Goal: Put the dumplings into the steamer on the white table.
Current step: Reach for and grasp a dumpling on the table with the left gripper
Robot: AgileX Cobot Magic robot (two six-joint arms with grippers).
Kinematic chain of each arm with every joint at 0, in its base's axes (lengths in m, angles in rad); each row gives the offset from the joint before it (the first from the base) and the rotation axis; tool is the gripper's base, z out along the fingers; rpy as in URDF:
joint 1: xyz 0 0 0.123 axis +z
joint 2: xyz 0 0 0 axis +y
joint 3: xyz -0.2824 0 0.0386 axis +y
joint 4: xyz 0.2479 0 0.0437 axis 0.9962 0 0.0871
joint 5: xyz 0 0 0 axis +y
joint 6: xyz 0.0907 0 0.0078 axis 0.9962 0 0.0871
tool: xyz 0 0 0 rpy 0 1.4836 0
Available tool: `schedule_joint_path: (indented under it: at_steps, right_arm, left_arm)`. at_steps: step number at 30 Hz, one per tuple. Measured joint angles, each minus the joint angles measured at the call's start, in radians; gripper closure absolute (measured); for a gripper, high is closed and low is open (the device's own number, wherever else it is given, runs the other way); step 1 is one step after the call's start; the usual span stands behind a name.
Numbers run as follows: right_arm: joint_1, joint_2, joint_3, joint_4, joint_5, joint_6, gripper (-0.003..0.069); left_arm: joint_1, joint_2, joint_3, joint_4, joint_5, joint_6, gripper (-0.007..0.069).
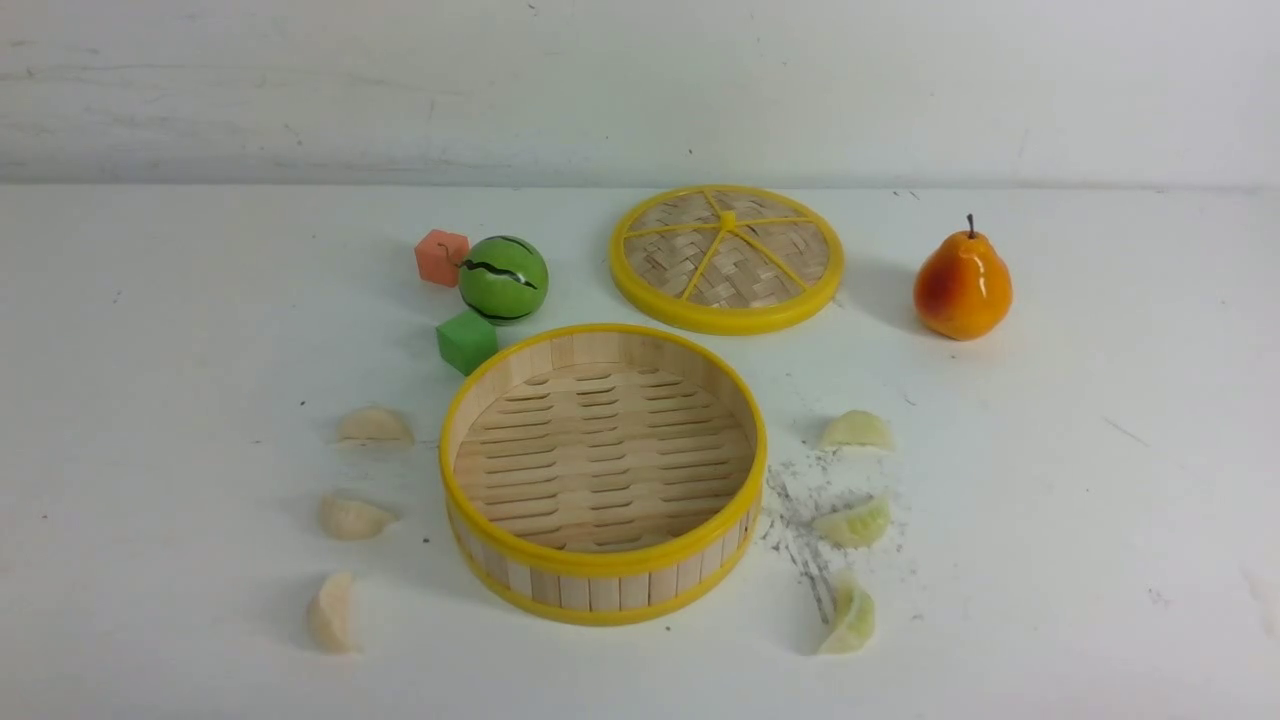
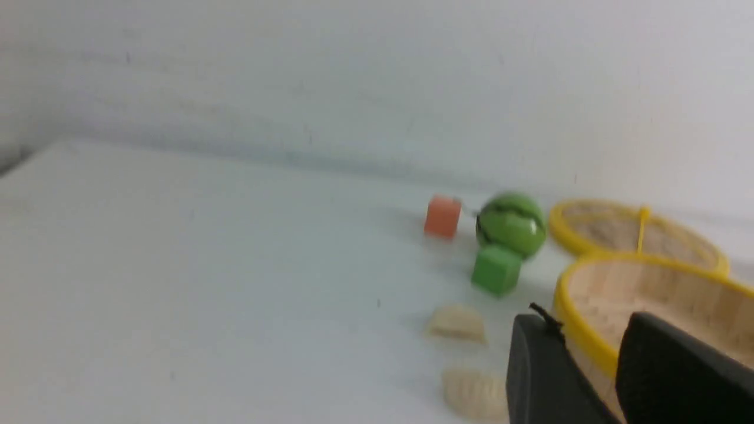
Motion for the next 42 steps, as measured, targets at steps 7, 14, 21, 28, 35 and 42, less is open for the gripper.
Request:
schedule_joint_path:
  at_steps: [7,14,21,28,35,42]
  right_arm:
    - [0.000,0.000,0.000,-0.002,-0.451,0.021,0.0419]
    - [0.000,0.000,-0.005,-0.001,-0.493,0.057,0.0434]
    - [0.000,0.017,-0.174,0.016,-0.376,0.060,0.0656]
    - [0.000,0.140,-0.323,0.030,0.055,0.022,0.0667]
    - [0.000,0.410,-0.427,0.019,0.651,-0.038,0.0664]
    - [0.030,0.597,-0.443,0.140,0.799,-0.070,0.0664]
  left_arm:
    - [0.000,0.000,0.000,0.000,-0.338,-0.025,0.0424]
    - [0.000,0.000,-0.023,-0.011,-0.552,-0.324,0.0425]
    - [0.000,0.089,-0.347,-0.010,-0.387,-0.446,0.0616]
    - [0.000,0.369,-0.535,-0.005,-0.215,-0.316,0.0638]
    - [0.000,0.819,-0.579,-0.004,0.026,-0.337,0.0638]
    - [0.000,1.074,-0.731,-0.028,0.562,-0.314,0.0638]
